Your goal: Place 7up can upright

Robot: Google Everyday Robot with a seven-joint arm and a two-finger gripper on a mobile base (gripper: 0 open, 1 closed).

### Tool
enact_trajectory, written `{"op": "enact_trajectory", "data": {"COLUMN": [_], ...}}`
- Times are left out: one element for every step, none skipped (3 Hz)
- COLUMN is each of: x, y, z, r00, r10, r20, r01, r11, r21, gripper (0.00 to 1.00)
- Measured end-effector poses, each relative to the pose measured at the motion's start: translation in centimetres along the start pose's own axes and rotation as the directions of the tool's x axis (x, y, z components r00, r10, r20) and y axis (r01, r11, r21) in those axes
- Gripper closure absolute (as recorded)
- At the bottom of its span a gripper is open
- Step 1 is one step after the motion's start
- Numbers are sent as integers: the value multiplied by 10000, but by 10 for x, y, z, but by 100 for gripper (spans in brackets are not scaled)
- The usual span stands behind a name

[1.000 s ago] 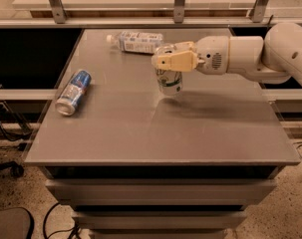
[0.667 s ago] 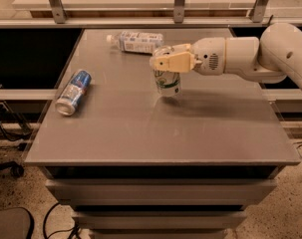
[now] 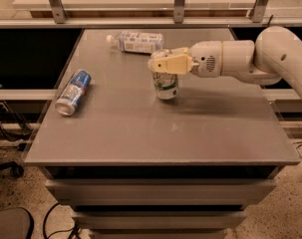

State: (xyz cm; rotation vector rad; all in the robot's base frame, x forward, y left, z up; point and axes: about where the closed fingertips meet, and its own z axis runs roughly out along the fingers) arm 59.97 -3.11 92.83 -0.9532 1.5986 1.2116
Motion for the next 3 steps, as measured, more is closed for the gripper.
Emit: {"op": "enact_trajectory", "data": {"x": [2,0,-1], "y": [-1,0,1], "z": [2,3,2], "r00": [10000,9999,9999], "r10": [34,-8,-33], "r20": [-19,-136,-164], "r01": [-34,3,28], "r11": [10000,9995,9995], "r21": [-54,-331,-327], "gripper": [13,0,0]}}
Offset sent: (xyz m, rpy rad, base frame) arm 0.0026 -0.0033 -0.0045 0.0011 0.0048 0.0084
